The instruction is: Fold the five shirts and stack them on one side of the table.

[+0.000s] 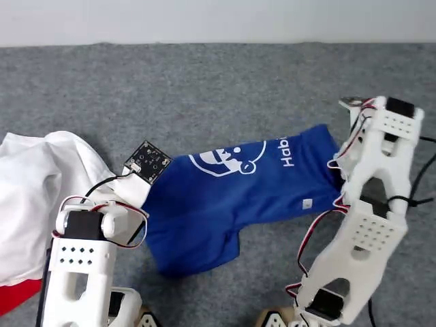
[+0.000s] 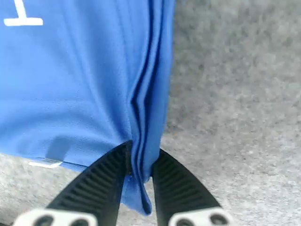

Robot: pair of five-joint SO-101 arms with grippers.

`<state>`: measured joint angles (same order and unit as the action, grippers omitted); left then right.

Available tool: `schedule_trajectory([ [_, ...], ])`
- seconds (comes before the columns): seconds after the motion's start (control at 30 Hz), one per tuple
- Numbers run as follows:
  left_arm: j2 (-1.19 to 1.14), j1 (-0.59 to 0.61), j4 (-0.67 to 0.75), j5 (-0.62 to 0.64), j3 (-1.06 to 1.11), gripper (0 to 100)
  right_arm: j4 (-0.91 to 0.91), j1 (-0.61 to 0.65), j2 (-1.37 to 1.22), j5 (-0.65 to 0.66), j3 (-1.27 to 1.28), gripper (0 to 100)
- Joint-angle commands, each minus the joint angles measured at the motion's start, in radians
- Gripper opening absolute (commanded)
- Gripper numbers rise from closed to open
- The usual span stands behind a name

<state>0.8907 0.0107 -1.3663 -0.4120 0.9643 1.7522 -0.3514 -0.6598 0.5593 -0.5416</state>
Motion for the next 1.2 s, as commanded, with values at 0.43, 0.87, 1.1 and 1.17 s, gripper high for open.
schedule_trajectory([
  [0.43,0.015,-0.002,0.015,0.002,-0.010,3,0.048,-0.073,-0.216,0.038,-0.440,17.3],
  [0.87,0.008,0.072,0.018,0.008,-0.025,8,0.047,-0.042,0.054,0.043,-0.391,13.2],
  [1.1,0.008,0.358,-0.005,-0.046,-0.076,8,0.045,0.122,0.328,0.192,0.006,4.7],
  [1.17,0.008,0.431,-0.011,-0.087,-0.068,8,0.045,0.180,0.420,0.227,0.141,4.7],
])
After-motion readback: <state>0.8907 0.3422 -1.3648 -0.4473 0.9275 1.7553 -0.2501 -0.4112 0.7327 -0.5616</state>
